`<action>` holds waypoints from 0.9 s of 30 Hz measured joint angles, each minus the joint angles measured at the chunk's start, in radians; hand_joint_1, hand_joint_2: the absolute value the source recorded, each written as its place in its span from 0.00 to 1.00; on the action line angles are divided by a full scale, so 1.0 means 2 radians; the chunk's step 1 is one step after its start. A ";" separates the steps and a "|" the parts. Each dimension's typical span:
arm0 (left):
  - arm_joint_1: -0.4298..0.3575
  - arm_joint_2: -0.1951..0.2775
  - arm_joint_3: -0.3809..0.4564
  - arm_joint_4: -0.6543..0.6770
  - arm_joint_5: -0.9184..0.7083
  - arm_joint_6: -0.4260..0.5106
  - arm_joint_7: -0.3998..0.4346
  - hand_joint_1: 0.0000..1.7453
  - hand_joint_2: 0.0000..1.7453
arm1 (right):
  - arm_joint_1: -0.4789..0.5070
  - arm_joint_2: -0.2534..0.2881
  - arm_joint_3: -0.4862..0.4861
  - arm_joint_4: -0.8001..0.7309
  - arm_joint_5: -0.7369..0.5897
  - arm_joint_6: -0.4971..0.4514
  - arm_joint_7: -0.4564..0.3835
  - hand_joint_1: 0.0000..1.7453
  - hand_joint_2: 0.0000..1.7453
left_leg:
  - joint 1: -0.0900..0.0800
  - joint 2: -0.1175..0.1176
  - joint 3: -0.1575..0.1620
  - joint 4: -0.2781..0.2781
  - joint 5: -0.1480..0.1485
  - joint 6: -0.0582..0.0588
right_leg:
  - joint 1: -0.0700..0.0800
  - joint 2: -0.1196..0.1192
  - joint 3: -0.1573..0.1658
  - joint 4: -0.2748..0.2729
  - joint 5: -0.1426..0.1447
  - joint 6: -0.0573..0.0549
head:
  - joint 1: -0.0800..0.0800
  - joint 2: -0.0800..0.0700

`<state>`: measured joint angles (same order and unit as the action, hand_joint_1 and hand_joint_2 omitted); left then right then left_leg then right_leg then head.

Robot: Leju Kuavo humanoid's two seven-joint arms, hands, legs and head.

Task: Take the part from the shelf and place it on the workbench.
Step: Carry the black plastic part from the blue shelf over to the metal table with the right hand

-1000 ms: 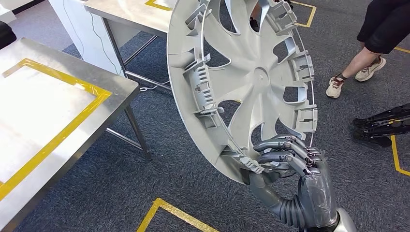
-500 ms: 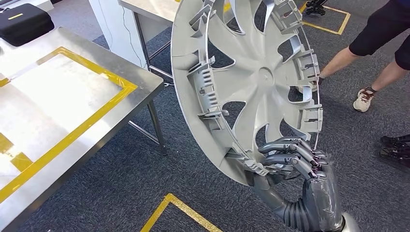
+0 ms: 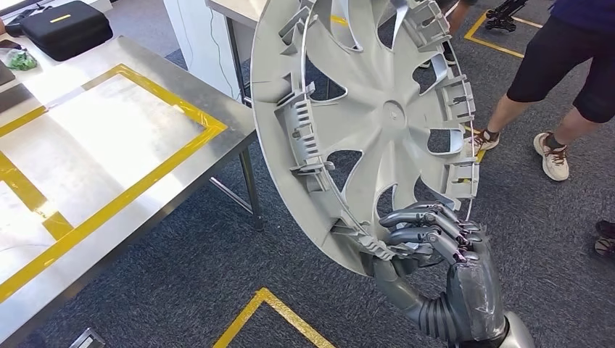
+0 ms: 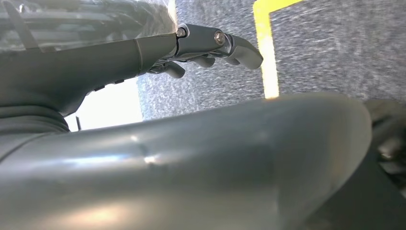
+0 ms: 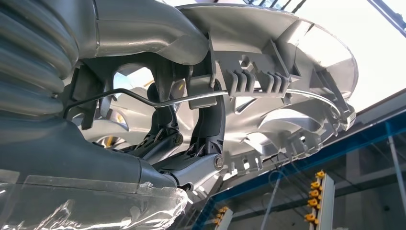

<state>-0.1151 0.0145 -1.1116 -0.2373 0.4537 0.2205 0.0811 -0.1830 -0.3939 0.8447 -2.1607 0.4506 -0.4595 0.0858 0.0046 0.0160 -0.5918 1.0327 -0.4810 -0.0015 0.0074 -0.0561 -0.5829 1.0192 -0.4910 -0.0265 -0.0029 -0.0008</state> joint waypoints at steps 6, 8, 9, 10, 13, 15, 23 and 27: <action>-0.001 0.001 0.000 0.000 0.000 0.000 0.000 0.00 1.00 | 0.001 0.000 0.000 0.000 0.000 -0.001 0.000 1.00 1.00 | 0.003 -0.012 0.000 -0.005 0.005 0.013 | -0.005 0.023 -0.050 0.111 -0.059 0.012 | 0.007 0.000; 0.000 0.001 0.000 0.000 0.000 0.000 0.000 0.00 1.00 | 0.001 0.000 0.000 0.000 0.000 -0.001 0.000 1.00 1.00 | 0.003 -0.017 0.000 -0.005 0.005 0.013 | -0.006 0.024 -0.067 0.143 -0.062 0.013 | 0.008 0.000; 0.000 0.001 0.000 0.000 0.000 0.000 0.000 0.00 1.00 | 0.001 0.000 0.000 0.000 0.000 -0.001 0.000 1.00 1.00 | 0.003 -0.020 0.000 -0.004 0.005 0.013 | -0.006 0.025 -0.062 0.129 -0.049 0.012 | 0.009 0.000; 0.000 0.001 0.000 0.000 0.000 0.000 0.000 0.00 1.00 | 0.001 0.000 0.000 0.000 0.000 -0.001 0.000 1.00 1.00 | 0.003 -0.023 0.001 -0.004 0.005 0.013 | -0.006 0.027 -0.048 0.099 -0.030 0.011 | 0.010 0.000; -0.001 0.001 0.000 0.000 0.000 0.000 0.000 0.00 1.00 | 0.001 0.000 0.000 0.000 0.000 -0.001 0.000 1.00 1.00 | 0.002 -0.031 -0.001 -0.004 0.005 0.007 | -0.006 0.040 -0.008 0.010 0.004 0.005 | 0.013 0.000; -0.001 0.001 0.000 0.000 0.000 0.000 0.000 0.00 1.00 | 0.001 0.000 0.000 0.000 0.000 -0.002 0.000 1.00 1.00 | 0.003 -0.035 -0.003 -0.005 0.007 0.001 | -0.005 0.040 -0.005 0.000 0.004 0.003 | 0.014 0.000; 0.001 0.001 0.000 0.000 0.000 0.001 0.000 0.00 1.00 | 0.001 0.000 0.000 0.000 0.002 -0.003 0.000 1.00 1.00 | 0.003 -0.018 -0.060 0.129 -0.056 -0.013 | -0.006 0.021 0.001 -0.009 0.007 -0.011 | 0.004 0.000; 0.000 0.002 0.000 0.000 0.000 0.001 0.000 0.00 1.00 | 0.001 0.000 0.000 0.000 0.002 -0.003 0.000 1.00 1.00 | 0.002 -0.009 -0.011 0.030 -0.007 -0.009 | -0.006 0.015 0.001 -0.002 0.002 -0.007 | -0.002 0.000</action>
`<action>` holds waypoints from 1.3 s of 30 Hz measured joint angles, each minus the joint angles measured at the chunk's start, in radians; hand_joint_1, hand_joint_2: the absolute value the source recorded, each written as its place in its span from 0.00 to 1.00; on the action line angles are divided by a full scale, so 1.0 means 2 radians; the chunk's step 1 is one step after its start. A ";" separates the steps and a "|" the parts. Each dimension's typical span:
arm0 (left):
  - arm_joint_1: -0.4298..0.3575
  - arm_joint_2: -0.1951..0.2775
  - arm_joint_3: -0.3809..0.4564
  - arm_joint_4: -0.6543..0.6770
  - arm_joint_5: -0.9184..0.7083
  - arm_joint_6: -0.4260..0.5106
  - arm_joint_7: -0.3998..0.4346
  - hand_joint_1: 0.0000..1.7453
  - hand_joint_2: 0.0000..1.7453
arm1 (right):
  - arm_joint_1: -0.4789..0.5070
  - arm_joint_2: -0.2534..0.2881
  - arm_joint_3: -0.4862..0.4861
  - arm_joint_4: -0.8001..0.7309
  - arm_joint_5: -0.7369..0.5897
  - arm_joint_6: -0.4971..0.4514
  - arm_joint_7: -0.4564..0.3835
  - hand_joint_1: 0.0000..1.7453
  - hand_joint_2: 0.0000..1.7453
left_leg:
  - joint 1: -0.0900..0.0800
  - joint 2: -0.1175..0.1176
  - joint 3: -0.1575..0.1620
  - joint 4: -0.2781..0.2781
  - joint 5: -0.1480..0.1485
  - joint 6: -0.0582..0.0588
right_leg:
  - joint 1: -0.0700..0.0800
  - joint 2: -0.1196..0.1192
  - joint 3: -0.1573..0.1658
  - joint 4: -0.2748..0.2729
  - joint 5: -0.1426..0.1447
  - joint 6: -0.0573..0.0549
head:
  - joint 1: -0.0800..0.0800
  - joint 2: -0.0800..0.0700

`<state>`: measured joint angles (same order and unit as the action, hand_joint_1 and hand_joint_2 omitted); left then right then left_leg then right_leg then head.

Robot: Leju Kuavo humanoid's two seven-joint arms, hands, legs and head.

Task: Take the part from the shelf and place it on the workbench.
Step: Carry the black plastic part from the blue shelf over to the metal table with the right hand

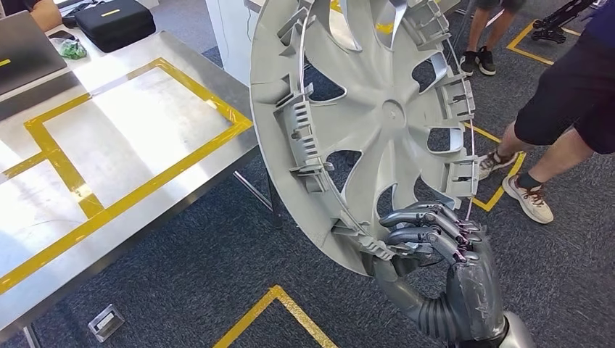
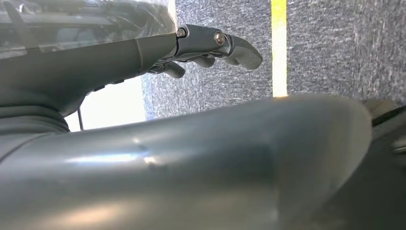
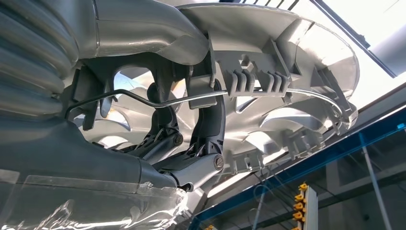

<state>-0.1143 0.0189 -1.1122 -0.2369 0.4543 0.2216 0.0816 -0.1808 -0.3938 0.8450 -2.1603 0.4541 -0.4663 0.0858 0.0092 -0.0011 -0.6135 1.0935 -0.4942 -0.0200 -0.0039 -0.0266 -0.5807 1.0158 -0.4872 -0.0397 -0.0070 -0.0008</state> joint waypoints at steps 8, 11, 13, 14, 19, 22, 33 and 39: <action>0.000 0.001 0.000 0.000 0.001 0.001 -0.001 0.00 1.00 | -0.001 0.000 -0.001 0.000 0.001 0.000 0.000 1.00 1.00 | 0.001 -0.001 0.017 -0.039 0.010 0.021 | -0.001 0.006 -0.026 0.058 -0.035 0.021 | 0.004 0.000; 0.000 0.000 0.000 0.000 0.002 0.001 -0.001 0.00 1.00 | -0.001 0.000 -0.001 0.000 0.002 0.000 0.001 1.00 1.00 | 0.000 -0.005 0.017 -0.039 0.010 0.023 | -0.002 0.009 -0.068 0.140 -0.062 0.023 | 0.009 0.000; 0.000 0.000 0.000 0.000 0.002 0.001 -0.001 0.00 1.00 | -0.001 0.000 -0.001 0.000 0.003 0.000 0.002 1.00 1.00 | -0.001 -0.009 0.017 -0.039 0.010 0.023 | -0.002 0.010 -0.060 0.116 -0.038 0.020 | 0.010 0.000; 0.000 0.000 0.000 0.000 0.002 0.001 -0.001 0.00 1.00 | -0.001 0.000 -0.001 0.000 0.003 0.000 0.002 1.00 1.00 | -0.001 -0.011 0.018 -0.039 0.009 0.022 | -0.002 0.012 -0.044 0.081 -0.018 0.018 | 0.010 0.000; 0.000 -0.002 0.000 0.000 0.002 0.000 -0.001 0.00 1.00 | -0.001 -0.001 -0.001 0.000 0.003 0.000 0.004 1.00 1.00 | -0.001 -0.019 0.014 -0.040 0.011 0.011 | 0.001 0.022 -0.008 -0.002 0.007 0.009 | 0.011 0.000; 0.001 -0.001 0.000 0.000 0.002 0.000 -0.001 0.00 1.00 | -0.002 -0.001 -0.001 0.000 0.004 0.000 0.004 1.00 1.00 | -0.001 -0.015 0.006 -0.020 -0.006 0.003 | -0.002 0.016 -0.004 -0.010 0.010 0.001 | 0.008 0.000; -0.001 0.000 -0.001 0.000 0.002 0.000 0.000 0.00 1.00 | -0.002 -0.001 0.000 0.000 0.005 0.001 0.006 1.00 1.00 | -0.003 0.002 0.018 -0.032 0.002 0.005 | 0.001 -0.001 -0.003 0.002 0.001 0.008 | -0.004 0.000; -0.001 0.001 -0.001 0.000 0.002 0.000 0.001 0.00 1.00 | -0.002 -0.001 -0.001 0.000 0.005 0.001 0.006 1.00 1.00 | 0.001 -0.003 0.017 -0.038 0.008 0.022 | -0.002 0.008 -0.037 0.074 -0.041 0.022 | 0.004 0.000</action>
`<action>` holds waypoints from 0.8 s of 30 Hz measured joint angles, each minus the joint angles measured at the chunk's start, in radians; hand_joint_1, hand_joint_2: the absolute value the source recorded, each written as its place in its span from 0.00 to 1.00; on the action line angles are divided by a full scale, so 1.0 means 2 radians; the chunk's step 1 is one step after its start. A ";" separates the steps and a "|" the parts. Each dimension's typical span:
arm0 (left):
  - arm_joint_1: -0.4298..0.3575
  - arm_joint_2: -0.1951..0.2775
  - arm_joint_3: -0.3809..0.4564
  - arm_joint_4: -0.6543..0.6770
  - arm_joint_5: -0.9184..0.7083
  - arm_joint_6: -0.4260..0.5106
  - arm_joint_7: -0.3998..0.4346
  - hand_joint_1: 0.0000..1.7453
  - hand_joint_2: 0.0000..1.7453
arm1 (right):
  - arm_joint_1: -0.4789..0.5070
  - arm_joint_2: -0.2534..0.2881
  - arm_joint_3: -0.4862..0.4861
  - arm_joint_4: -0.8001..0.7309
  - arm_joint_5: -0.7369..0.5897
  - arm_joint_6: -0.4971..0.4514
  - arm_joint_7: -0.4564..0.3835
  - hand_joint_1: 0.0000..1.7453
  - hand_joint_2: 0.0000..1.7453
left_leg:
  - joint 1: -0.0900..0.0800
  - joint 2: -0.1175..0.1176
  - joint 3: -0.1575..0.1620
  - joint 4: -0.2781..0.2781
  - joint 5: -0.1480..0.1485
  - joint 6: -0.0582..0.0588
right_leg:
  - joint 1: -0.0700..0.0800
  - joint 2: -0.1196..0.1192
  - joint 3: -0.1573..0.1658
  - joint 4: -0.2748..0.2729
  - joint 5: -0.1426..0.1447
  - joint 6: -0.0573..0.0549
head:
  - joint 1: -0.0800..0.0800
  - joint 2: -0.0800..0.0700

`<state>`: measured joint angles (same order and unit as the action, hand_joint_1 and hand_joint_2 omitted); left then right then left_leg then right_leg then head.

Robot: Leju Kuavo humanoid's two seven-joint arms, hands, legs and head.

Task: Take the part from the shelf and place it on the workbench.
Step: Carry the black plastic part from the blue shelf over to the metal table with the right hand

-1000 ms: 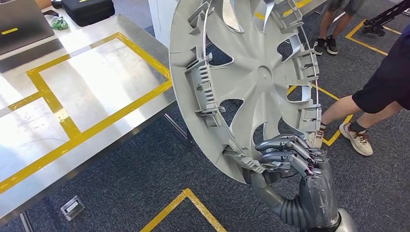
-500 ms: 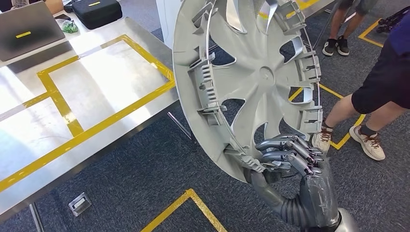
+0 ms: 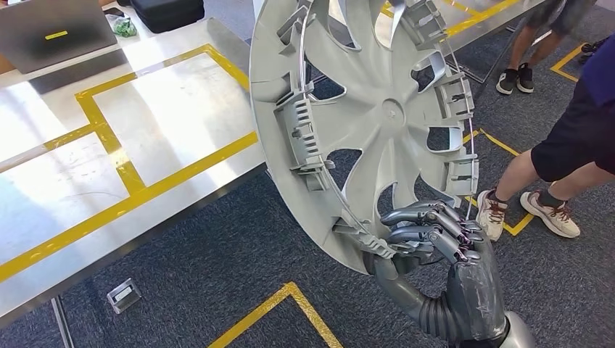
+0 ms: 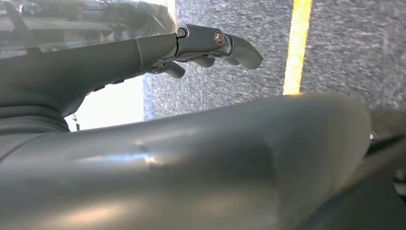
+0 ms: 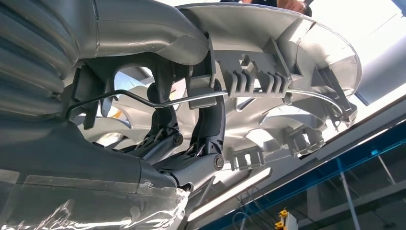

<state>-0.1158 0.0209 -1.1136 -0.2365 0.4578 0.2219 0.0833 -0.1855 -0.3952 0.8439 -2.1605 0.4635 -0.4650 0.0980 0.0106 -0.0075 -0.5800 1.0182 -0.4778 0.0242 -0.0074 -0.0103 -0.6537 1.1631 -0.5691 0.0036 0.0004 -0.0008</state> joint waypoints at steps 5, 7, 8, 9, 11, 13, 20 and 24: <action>0.001 0.000 0.000 0.000 0.000 0.000 0.000 0.00 1.00 | 0.000 0.000 0.000 0.000 0.000 0.000 0.000 1.00 1.00 | -0.001 -0.009 0.001 0.000 0.000 0.001 | 0.000 0.003 -0.016 0.029 0.012 -0.003 | 0.004 0.000; 0.000 -0.001 -0.001 0.000 0.000 0.000 0.000 0.00 1.00 | 0.000 0.000 0.000 0.000 0.000 0.000 0.000 1.00 1.00 | -0.002 -0.014 0.000 0.001 0.000 -0.001 | 0.000 0.015 0.016 -0.040 0.040 -0.008 | 0.005 0.000; -0.001 -0.001 -0.001 0.000 0.000 0.000 0.000 0.00 1.00 | 0.000 0.000 0.000 0.000 0.000 0.000 0.000 1.00 1.00 | -0.001 -0.016 -0.002 0.001 0.001 -0.003 | 0.000 0.021 0.025 -0.061 0.046 -0.009 | 0.005 0.000; -0.001 -0.001 -0.001 0.000 0.000 0.000 0.000 0.00 1.00 | 0.000 0.000 0.000 0.000 0.000 0.000 0.000 1.00 1.00 | -0.001 -0.019 -0.004 0.001 0.001 -0.006 | 0.001 0.024 0.029 -0.072 0.046 -0.010 | 0.005 0.000; 0.000 -0.002 -0.001 0.000 0.000 0.000 0.000 0.00 1.00 | 0.000 0.000 0.000 0.000 0.001 0.000 0.000 1.00 1.00 | 0.000 -0.024 -0.005 0.000 0.003 -0.013 | 0.001 0.020 0.030 -0.076 0.046 -0.013 | 0.004 0.000; 0.001 -0.001 -0.001 0.000 0.000 0.000 0.000 0.00 1.00 | 0.000 0.000 0.000 0.000 0.001 0.000 0.000 1.00 1.00 | -0.001 -0.020 -0.009 0.010 -0.007 -0.018 | 0.000 0.013 0.035 -0.083 0.049 -0.019 | 0.002 0.000; 0.003 -0.001 -0.001 0.000 0.000 0.000 0.000 0.00 1.00 | 0.001 0.000 0.000 0.000 0.003 -0.001 0.001 1.00 1.00 | 0.000 -0.003 -0.050 0.106 -0.036 -0.026 | 0.000 -0.011 0.040 -0.082 0.045 -0.023 | -0.007 0.000; 0.001 0.000 -0.001 0.000 0.000 0.000 0.000 0.00 1.00 | 0.001 0.000 0.000 0.000 0.003 -0.001 0.001 1.00 1.00 | -0.005 0.018 -0.003 0.006 -0.001 -0.015 | 0.003 -0.020 0.038 -0.073 0.039 -0.015 | -0.009 0.000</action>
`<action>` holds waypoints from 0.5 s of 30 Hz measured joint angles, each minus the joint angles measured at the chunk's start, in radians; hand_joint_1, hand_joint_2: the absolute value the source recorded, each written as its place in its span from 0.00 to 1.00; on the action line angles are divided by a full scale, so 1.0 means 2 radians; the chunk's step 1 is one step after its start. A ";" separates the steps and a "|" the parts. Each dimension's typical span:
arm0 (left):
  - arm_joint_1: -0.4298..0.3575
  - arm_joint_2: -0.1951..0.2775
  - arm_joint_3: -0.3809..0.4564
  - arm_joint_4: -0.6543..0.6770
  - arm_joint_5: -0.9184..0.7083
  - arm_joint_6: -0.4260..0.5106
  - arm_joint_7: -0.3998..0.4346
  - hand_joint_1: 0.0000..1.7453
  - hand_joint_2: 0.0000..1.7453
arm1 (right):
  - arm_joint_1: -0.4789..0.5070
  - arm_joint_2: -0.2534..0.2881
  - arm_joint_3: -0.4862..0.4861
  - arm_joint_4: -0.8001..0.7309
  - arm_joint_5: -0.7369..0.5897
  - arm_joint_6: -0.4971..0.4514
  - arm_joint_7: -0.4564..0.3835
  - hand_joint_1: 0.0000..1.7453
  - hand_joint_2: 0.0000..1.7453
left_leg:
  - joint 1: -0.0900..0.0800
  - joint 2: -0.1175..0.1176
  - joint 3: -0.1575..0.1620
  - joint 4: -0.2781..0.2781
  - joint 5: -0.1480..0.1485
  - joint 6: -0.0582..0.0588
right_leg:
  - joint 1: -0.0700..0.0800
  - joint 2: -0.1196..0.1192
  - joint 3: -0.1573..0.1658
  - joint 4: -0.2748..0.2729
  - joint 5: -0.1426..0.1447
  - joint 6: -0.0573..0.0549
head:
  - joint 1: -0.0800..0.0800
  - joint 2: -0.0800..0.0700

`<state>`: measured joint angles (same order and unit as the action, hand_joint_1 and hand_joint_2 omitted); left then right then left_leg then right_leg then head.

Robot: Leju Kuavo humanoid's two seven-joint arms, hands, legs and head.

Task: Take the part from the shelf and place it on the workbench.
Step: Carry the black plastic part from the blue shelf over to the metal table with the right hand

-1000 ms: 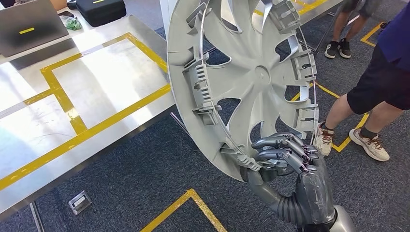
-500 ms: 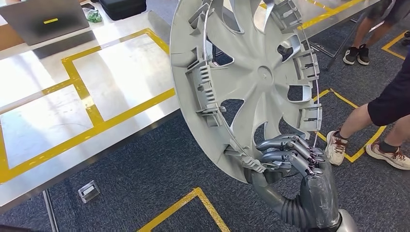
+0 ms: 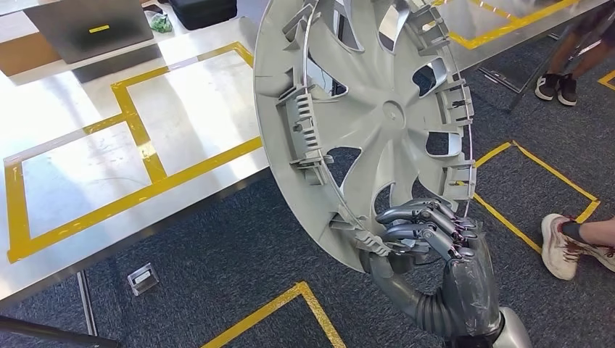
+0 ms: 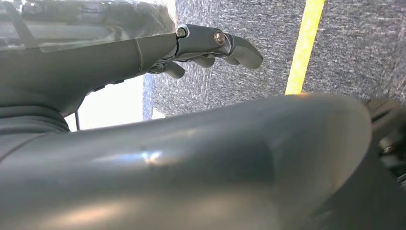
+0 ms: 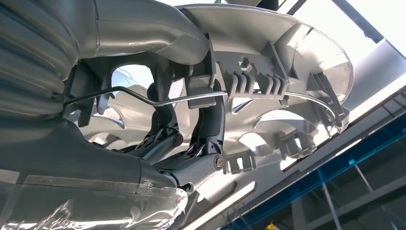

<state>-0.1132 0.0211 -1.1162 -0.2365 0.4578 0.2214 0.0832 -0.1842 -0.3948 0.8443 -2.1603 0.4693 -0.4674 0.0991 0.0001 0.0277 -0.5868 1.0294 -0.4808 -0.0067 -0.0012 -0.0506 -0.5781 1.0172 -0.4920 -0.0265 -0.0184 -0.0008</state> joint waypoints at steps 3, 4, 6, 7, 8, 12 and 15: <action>0.002 0.001 0.000 0.000 0.000 0.000 0.000 0.00 1.00 | 0.000 0.000 0.000 0.000 0.000 0.000 0.000 1.00 1.00 | 0.000 -0.006 0.001 -0.004 0.001 0.011 | 0.000 -0.004 -0.001 0.002 -0.002 0.008 | 0.002 0.000; 0.002 0.001 0.000 0.000 0.000 0.000 0.001 0.00 1.00 | 0.000 0.000 0.000 0.000 0.000 0.000 0.000 1.00 1.00 | 0.001 -0.009 0.001 -0.005 0.002 0.013 | -0.001 0.001 -0.004 0.009 -0.009 0.010 | 0.003 0.000; 0.001 0.001 0.000 0.000 0.000 0.000 0.001 0.00 1.00 | 0.000 0.000 0.000 0.000 0.000 0.000 0.000 1.00 1.00 | 0.003 -0.014 0.001 -0.007 0.004 0.017 | -0.003 0.014 -0.023 0.052 -0.034 0.015 | 0.007 0.000; 0.001 0.001 0.000 0.000 0.000 0.000 0.001 0.00 1.00 | 0.000 0.000 0.000 0.000 0.000 0.000 0.000 1.00 1.00 | 0.004 -0.017 0.001 -0.007 0.004 0.018 | -0.003 0.019 -0.039 0.087 -0.050 0.016 | 0.009 0.000; 0.000 0.001 0.000 0.000 0.000 0.000 0.001 0.00 1.00 | 0.000 0.000 0.000 0.000 0.000 0.000 0.000 1.00 1.00 | 0.003 -0.020 0.000 -0.007 0.004 0.019 | -0.003 0.021 -0.055 0.119 -0.061 0.016 | 0.011 0.000; 0.001 0.001 0.000 0.000 0.003 0.000 0.002 0.00 1.00 | 0.001 0.000 0.000 0.000 0.001 0.000 0.000 1.00 1.00 | 0.003 -0.035 0.001 -0.006 0.004 0.018 | -0.004 0.024 -0.049 0.093 -0.023 0.013 | 0.014 0.000; 0.000 0.000 -0.002 0.000 0.004 0.000 0.002 0.00 1.00 | 0.000 0.000 0.000 0.000 0.001 0.000 0.000 1.00 1.00 | 0.002 -0.046 -0.004 -0.004 0.005 0.013 | -0.004 0.044 -0.014 0.013 0.007 0.007 | 0.015 0.000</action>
<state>-0.1137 0.0215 -1.1195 -0.2365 0.4657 0.2214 0.0874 -0.1844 -0.3949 0.8441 -2.1599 0.4721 -0.4681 0.0988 0.0045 -0.0641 -0.5940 1.0216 -0.4700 0.0188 -0.0085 0.0371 -0.6057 1.0428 -0.4777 -0.0119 0.0126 -0.0008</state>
